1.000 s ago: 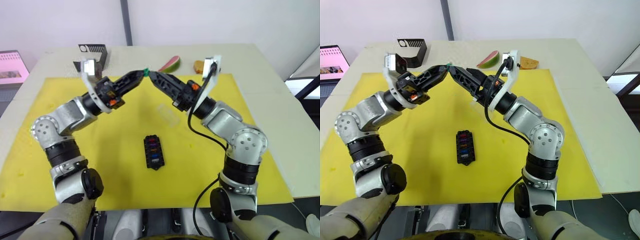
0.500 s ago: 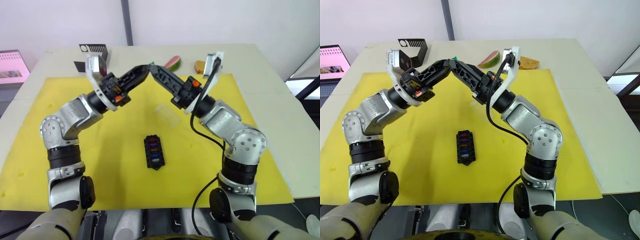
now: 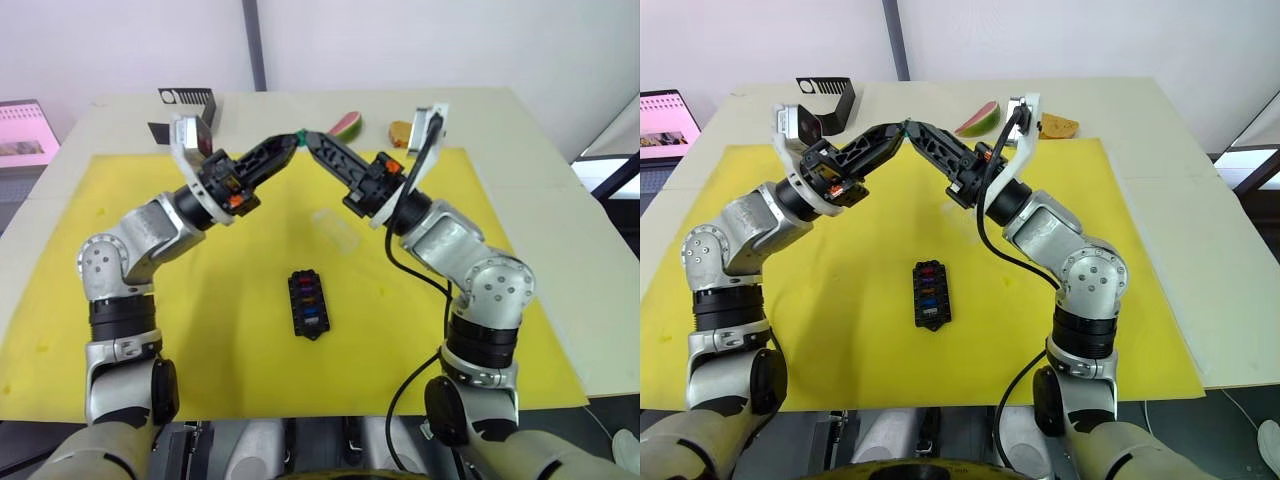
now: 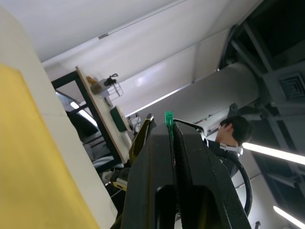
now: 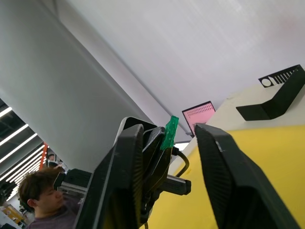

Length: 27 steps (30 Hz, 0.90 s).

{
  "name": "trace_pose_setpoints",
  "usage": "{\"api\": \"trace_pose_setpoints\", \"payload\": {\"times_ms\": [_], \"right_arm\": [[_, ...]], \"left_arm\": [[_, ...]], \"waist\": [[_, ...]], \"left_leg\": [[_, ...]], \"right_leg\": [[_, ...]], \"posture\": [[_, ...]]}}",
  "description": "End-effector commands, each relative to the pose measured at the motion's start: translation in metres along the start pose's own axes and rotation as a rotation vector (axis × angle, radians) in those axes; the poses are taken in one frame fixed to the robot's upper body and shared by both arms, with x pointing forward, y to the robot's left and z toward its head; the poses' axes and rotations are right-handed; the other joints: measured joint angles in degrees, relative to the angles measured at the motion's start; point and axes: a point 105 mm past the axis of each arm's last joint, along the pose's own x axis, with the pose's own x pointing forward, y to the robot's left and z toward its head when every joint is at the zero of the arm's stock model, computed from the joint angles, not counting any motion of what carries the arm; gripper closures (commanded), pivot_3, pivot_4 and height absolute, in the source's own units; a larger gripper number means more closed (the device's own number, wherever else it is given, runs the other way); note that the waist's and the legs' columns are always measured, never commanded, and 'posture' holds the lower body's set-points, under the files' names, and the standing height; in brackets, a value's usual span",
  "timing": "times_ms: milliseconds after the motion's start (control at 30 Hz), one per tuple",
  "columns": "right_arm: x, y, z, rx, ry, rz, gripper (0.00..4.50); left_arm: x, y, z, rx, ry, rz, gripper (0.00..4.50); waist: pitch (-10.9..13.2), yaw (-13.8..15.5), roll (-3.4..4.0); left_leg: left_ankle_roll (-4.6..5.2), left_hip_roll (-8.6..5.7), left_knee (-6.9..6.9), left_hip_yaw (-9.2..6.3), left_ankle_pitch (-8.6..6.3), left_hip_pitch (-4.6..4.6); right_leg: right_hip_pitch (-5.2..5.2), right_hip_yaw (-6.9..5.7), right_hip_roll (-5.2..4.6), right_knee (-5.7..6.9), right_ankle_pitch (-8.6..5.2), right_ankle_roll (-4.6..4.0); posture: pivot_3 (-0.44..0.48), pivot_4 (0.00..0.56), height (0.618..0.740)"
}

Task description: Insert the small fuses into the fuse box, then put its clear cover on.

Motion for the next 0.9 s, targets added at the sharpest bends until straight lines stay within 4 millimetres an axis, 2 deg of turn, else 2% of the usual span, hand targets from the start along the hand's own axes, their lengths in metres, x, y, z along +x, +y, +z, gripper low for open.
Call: {"api": "trace_pose_setpoints", "payload": {"times_ms": [33, 800, 900], "right_arm": [[0.0009, 0.0083, 0.0044, 0.0, -0.02, 0.036, 2.5], [-0.001, 0.0079, 0.0064, 0.004, -0.031, 0.03, 2.5], [-0.0011, 0.0078, 0.0064, 0.004, -0.029, 0.029, 3.34]], "left_arm": [[0.0049, -0.0152, 0.0013, 0.029, 0.005, -0.061, 4.5], [0.0075, -0.0163, -0.0008, 0.037, 0.017, -0.065, 4.5], [0.0076, -0.0163, -0.001, 0.037, 0.017, -0.065, 4.5]], "waist": [[0.0, 0.01, 0.0], [0.0, 0.01, 0.0], [0.0, 0.01, 0.0]], "left_leg": [[0.0, 0.0, 0.0, 0.0, 0.0, 0.0], [0.01, 0.0, 0.0, 0.0, 0.0, 0.0], [0.01, 0.0, 0.0, 0.0, 0.0, 0.0]], "right_leg": [[0.0, 0.0, 0.0, 0.0, 0.0, 0.0], [0.0, 0.0, 0.0, -0.01, 0.0, 0.0], [0.0, 0.0, 0.0, -0.01, 0.0, 0.0]], "posture": [[0.0, 0.15, 0.74], [0.0, 0.15, 0.74], [0.0, 0.15, 0.74]]}}
